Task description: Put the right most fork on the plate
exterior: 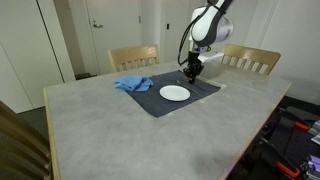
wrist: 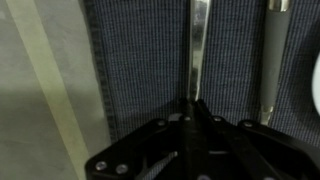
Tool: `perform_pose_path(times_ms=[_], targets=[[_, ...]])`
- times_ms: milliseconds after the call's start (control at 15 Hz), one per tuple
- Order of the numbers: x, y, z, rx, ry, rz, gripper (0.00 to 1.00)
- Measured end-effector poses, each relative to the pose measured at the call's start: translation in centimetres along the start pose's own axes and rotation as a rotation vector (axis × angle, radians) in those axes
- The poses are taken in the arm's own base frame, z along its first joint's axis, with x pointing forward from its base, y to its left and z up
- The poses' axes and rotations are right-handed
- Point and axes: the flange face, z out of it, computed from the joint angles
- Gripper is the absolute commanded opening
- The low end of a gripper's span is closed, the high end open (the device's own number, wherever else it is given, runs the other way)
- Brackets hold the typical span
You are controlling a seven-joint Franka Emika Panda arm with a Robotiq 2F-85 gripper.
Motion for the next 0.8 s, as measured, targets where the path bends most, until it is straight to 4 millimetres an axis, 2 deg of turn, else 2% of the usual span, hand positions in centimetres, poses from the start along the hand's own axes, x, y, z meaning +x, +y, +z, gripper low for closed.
perform_pose_path(times_ms=[467, 800], targets=[[-0.1, -2.3, -0.6, -0.013, 0.001, -0.026, 0.02], [-1.2, -4.8, -2.7, -0.001, 0.005, -0.045, 0.02]])
